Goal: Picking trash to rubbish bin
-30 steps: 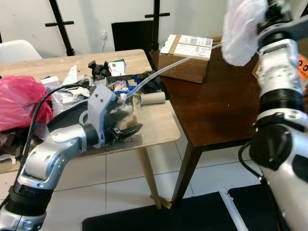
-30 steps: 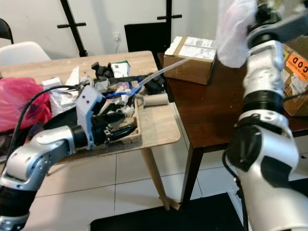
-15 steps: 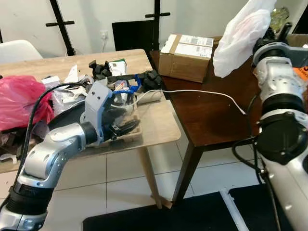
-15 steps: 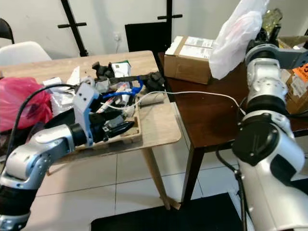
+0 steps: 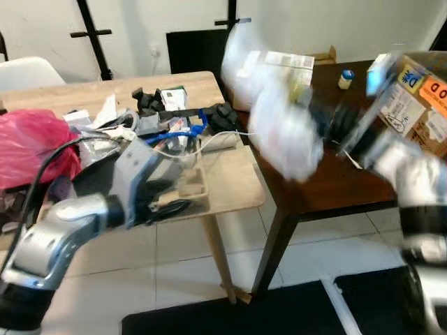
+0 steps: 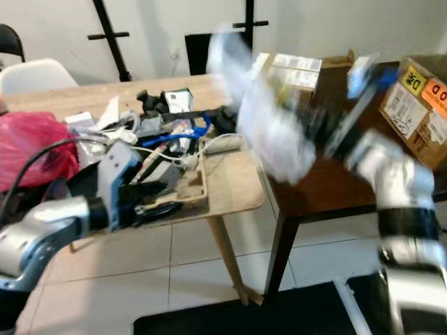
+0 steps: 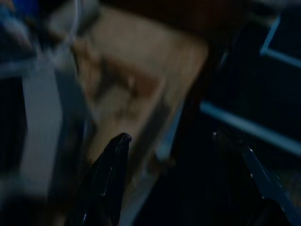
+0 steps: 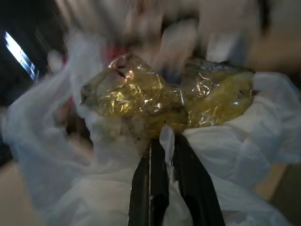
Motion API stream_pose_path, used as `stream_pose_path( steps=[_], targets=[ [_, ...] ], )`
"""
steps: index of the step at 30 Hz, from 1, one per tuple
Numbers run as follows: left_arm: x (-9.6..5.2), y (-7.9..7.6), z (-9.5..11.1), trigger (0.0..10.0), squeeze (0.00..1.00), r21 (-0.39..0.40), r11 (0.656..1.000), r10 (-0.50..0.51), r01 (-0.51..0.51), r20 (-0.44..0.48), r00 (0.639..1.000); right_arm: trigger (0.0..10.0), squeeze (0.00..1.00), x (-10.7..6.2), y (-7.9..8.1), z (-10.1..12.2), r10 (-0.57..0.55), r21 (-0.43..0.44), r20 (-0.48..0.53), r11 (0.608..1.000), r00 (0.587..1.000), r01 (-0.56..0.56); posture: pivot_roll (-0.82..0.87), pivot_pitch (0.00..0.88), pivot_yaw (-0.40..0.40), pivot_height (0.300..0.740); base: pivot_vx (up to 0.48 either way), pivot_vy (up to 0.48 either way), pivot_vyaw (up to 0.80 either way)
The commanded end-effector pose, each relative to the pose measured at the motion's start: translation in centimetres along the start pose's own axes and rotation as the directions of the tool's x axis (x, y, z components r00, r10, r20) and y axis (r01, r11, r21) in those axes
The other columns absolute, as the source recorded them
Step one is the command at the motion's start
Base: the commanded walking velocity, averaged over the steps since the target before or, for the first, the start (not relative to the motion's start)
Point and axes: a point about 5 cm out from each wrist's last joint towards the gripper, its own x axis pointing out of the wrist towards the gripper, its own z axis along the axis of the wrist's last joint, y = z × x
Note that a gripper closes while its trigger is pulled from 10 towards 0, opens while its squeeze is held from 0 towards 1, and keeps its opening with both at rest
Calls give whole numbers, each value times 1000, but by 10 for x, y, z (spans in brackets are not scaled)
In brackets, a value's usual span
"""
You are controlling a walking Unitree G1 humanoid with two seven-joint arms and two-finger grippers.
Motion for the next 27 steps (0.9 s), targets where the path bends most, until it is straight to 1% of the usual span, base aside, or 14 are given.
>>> stream_pose_path(
  steps=[1,3,5,6,7,9,13,17,18,19,20,21,25,27],
  targets=[
    [-3,-6,3,10000,0,52,998,-32,32,-10,999,0,0,5,18,9,103,-63,-18,993,994,-104,-2,102,42,740,0,0,0],
    [-3,-6,1,10000,0,42,999,-7,7,6,1000,0,0,2,24,9,120,-56,18,991,993,-119,-1,104,42,740,0,0,0],
    [2,3,15,10000,0,25,992,123,-127,141,982,0,0,3,20,18,44,-45,103,998,994,-40,-3,108,44,740,0,0,0],
    [2,3,15,10000,0,25,992,123,-127,141,982,0,0,3,20,18,44,-45,103,998,994,-40,-3,108,44,740,0,0,0],
    [5,4,22,10000,0,-6,988,149,-151,203,968,0,0,3,19,22,28,-33,139,999,990,-24,-4,109,43,740,0,0,0],
    [11,-8,24,10000,0,-26,997,81,-77,236,968,0,0,2,31,21,90,-20,144,996,985,-88,-4,108,42,740,0,0,0],
    [12,-36,1,10000,0,3,991,-134,135,117,984,0,0,-7,51,-3,197,-25,-15,980,980,-198,-10,111,38,740,0,0,0],
    [4,-60,-25,10000,0,-30,952,-305,304,-13,952,0,0,-20,63,-35,243,12,-213,969,946,-246,-14,113,37,740,0,0,0],
    [4,-60,-25,10000,0,-30,952,-305,304,-13,952,0,0,-20,63,-35,243,12,-213,969,946,-246,-14,113,37,740,0,0,0],
    [3,-64,-34,10000,0,-31,948,-319,318,-65,945,0,0,-22,66,-47,247,29,-277,968,929,-249,-16,114,37,740,0,0,0],
    [3,-66,-57,10000,0,-21,950,-311,313,-192,931,0,0,-27,69,-76,236,59,-409,971,881,-233,-16,114,37,740,0,0,0],
    [3,-67,-66,10000,0,-19,952,-302,306,-235,924,0,0,-29,69,-87,226,71,-450,973,864,-218,-17,114,35,740,0,0,0],
    [4,-68,-76,10000,0,-22,954,-294,299,-273,916,0,0,-30,68,-100,203,77,-495,979,845,-190,-17,114,35,740,0,0,0],
    [3,-70,-86,10000,0,-55,957,-289,285,-304,908,0,0,-33,66,-116,178,88,-535,984,826,-155,-21,114,39,740,0,0,0]
  ],
)
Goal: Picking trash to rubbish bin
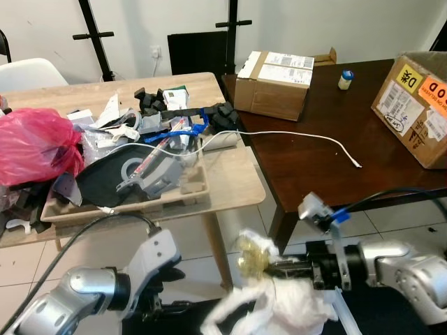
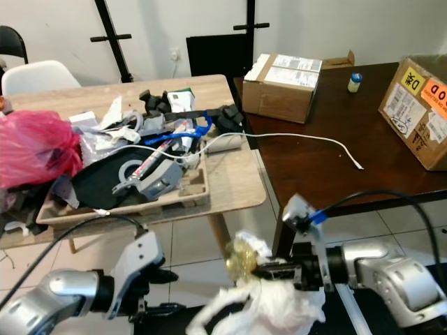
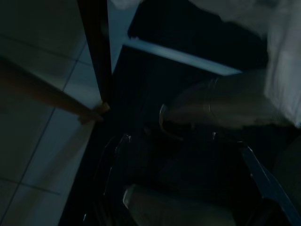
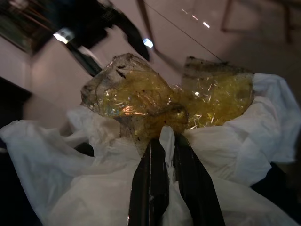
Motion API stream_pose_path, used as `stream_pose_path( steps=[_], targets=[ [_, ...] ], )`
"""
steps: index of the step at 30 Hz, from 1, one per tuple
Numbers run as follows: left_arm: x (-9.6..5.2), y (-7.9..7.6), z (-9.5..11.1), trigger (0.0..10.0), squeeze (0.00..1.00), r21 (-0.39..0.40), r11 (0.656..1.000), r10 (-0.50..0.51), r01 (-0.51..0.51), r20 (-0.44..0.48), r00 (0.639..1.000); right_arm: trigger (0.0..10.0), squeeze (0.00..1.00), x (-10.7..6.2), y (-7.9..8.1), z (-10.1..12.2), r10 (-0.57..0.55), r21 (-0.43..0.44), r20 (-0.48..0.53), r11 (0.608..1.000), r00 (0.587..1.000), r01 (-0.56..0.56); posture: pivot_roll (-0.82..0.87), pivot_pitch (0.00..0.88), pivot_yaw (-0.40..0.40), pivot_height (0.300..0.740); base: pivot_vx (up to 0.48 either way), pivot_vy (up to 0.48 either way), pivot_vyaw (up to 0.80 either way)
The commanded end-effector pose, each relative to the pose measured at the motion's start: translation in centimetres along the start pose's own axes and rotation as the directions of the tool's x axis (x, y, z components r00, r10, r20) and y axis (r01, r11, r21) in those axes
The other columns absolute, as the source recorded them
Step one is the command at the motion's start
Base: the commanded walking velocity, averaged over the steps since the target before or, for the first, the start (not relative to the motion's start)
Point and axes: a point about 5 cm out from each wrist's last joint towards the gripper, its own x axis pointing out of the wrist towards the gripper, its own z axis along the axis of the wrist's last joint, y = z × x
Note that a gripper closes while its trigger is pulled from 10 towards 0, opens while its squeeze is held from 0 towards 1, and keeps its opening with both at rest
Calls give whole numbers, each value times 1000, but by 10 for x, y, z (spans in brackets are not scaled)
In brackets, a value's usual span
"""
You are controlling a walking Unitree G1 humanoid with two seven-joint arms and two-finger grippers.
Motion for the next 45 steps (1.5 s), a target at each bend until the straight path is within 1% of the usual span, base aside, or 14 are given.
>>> stream_pose_path(
  steps=[1,2,5,6,7,8,10,12,13,14,16,21,29,45],
  targets=[
    [1,1,-26,10000,0,-52,997,49,-55,-111,993,0,0,13,-7,-31,-55,51,-72,997,996,59,-24,114,39,740,0,0,0],
    [1,1,-26,10000,0,-52,997,49,-55,-111,993,0,0,13,-7,-31,-55,51,-72,997,996,59,-24,114,39,740,0,0,0],
    [6,4,-68,10000,0,-163,959,189,-231,-236,953,0,0,29,-29,-91,-276,147,-188,941,943,304,-14,112,33,740,0,0,0],
    [10,15,-92,10000,0,-218,878,353,-427,-308,884,0,0,37,-37,-118,-390,186,-243,880,888,438,-11,109,31,740,0,0,0],
    [14,22,-115,10000,0,-257,758,484,-599,-394,781,0,0,43,-40,-140,-478,211,-296,812,827,544,-14,107,31,740,0,0,0],
    [14,22,-115,10000,0,-257,758,484,-599,-394,781,0,0,43,-40,-140,-478,211,-296,812,827,544,-14,107,31,740,0,0,0],
    [23,22,-129,10000,0,-394,654,522,-646,-383,762,0,0,52,-39,-155,-534,244,-330,748,778,617,-22,100,28,740,0,0,0],
    [33,17,-152,10000,0,-494,512,562,-703,-426,709,0,0,59,-36,-182,-619,288,-422,601,662,745,-24,94,26,740,0,0,0],
    [35,14,-160,10000,0,-489,478,571,-730,-458,681,1294,0,60,-34,-193,-646,299,-461,532,609,792,-26,94,29,740,0,0,0],
    [35,14,-160,10000,0,-489,478,571,-730,-458,681,1294,0,60,-34,-193,-646,299,-461,532,609,792,-26,94,29,740,0,0,0],
    [40,5,-177,10000,0,-509,388,574,-768,-519,634,10000,0,61,-24,-214,-661,341,-533,404,528,849,-32,90,33,740,0,0,0],
    [46,2,-178,10000,0,-532,358,576,-767,-521,630,10000,0,65,-19,-221,-665,352,-546,368,509,860,-35,86,30,740,0,0,0],
    [68,10,-169,10000,0,-497,392,625,-774,-473,621,10000,0,77,-22,-222,-735,295,-506,343,450,892,-39,76,15,740,0,0,0],
    [76,21,-158,10000,0,-511,404,662,-759,-410,628,10000,0,79,-27,-218,-761,291,-485,324,431,900,-36,76,16,740,-92,0,0]
  ],
)
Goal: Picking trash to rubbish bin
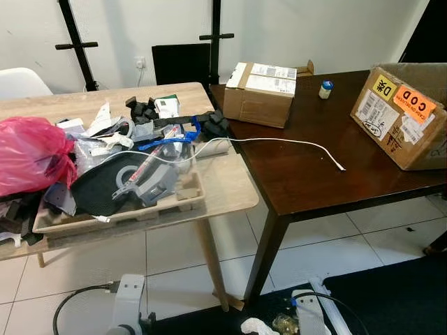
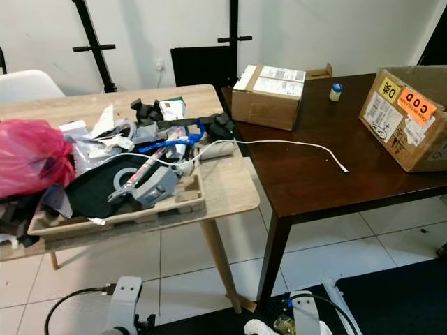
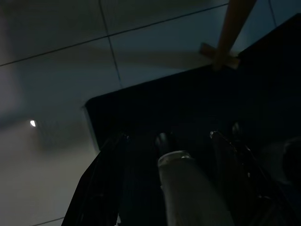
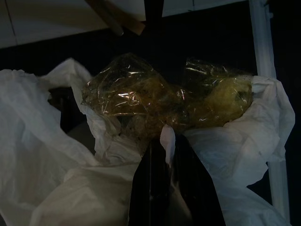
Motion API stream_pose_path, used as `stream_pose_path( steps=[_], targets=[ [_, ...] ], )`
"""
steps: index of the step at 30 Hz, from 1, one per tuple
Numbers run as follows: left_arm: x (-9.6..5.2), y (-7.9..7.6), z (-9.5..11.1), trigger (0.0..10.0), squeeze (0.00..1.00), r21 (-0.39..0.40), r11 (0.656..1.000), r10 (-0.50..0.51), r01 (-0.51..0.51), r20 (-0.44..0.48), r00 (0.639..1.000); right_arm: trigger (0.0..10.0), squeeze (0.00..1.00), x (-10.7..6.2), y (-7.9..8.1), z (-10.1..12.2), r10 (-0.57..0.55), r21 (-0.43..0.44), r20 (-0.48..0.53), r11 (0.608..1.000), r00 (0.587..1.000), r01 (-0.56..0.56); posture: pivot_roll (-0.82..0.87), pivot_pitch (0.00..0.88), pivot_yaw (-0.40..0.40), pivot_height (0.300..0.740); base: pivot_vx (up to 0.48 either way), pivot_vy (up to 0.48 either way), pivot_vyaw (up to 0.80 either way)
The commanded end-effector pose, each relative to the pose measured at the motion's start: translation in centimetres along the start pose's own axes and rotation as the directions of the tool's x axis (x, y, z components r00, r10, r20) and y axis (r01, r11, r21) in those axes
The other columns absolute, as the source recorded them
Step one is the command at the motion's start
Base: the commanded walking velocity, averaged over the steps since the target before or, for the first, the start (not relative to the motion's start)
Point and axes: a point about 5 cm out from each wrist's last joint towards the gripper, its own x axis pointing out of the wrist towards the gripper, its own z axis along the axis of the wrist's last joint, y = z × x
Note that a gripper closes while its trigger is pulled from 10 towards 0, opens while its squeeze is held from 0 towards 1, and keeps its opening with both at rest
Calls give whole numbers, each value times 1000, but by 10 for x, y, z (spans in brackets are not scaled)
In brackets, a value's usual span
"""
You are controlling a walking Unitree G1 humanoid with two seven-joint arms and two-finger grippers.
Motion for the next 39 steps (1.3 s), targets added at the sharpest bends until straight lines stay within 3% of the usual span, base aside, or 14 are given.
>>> stream_pose_path(
  steps=[1,18,29,39],
  targets=[
    [0,0,-6,10000,0,-1,1000,1,-1,-15,1000,10000,0,0,1,-4,-1,-1,-9,1000,1000,0,-36,76,16,740,-360,0,0],
    [3,-4,-2,10000,0,16,1000,-14,14,11,1000,10000,0,0,-2,-4,-8,-11,-4,1000,1000,7,-36,81,20,740,-374,0,0],
    [4,-3,-2,10000,0,52,998,-24,25,-17,1000,10000,0,1,2,-4,-1,-3,0,1000,1000,1,-36,87,23,740,0,0,0],
    [5,-2,-1,10000,0,19,1000,-1,1,-15,1000,10000,0,1,2,-2,-2,1,7,1000,1000,2,-38,92,24,740,0,-384,0]
  ],
)
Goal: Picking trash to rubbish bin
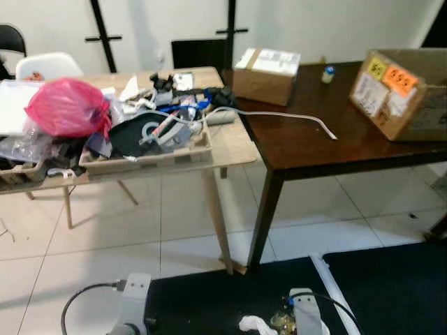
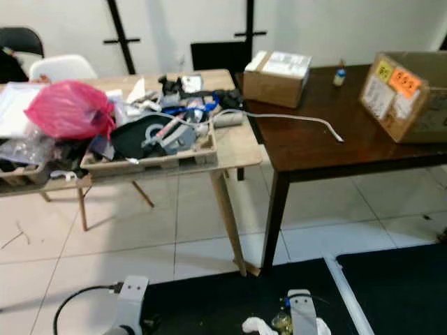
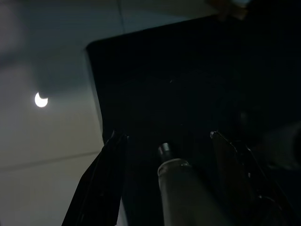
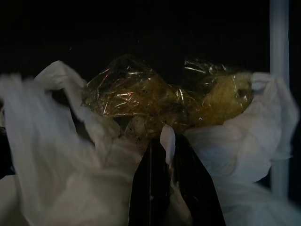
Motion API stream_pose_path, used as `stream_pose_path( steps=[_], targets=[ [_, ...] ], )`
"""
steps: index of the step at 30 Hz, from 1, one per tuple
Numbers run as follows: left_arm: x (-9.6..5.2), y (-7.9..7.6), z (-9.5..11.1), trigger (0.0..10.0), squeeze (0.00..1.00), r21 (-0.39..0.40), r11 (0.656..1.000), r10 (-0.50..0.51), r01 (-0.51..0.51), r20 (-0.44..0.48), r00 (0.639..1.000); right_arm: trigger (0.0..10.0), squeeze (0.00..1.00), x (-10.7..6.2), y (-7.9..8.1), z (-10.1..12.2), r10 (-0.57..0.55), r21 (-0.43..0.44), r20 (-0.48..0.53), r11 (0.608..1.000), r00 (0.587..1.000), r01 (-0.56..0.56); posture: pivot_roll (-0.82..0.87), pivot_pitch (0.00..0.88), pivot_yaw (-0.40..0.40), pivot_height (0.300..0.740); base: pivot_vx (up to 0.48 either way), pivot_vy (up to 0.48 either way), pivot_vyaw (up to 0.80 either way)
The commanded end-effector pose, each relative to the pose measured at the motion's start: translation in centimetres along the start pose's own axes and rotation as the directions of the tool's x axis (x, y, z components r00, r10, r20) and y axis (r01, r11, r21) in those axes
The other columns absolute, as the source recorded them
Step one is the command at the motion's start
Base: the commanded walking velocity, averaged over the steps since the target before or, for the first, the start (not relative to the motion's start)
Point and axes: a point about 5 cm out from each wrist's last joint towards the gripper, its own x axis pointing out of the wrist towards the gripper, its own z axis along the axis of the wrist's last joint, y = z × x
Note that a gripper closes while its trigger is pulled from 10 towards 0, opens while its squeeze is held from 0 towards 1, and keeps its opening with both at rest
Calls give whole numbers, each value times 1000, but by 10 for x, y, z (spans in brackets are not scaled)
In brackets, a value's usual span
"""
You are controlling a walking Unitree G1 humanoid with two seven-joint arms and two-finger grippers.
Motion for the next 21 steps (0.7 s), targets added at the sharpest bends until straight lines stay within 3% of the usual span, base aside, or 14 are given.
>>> stream_pose_path(
  steps=[1,6,16,21],
  targets=[
    [0,1,0,10000,0,-4,1000,13,-13,3,1000,10000,0,0,-2,-3,-6,7,-9,1000,1000,6,-38,93,23,740,0,0,0],
    [0,0,2,10000,0,29,999,21,-22,31,999,10000,0,0,-2,-2,5,-12,-1,1000,1000,-5,-38,95,24,740,0,0,0],
    [1,0,6,10000,0,2,999,32,-33,61,998,10000,0,1,2,3,19,-17,11,1000,1000,-19,-38,106,24,740,0,0,0],
    [1,-2,8,10000,0,48,999,5,-8,76,997,10000,0,1,3,4,19,-19,19,1000,1000,-19,-34,109,24,740,0,0,-750]
  ],
)
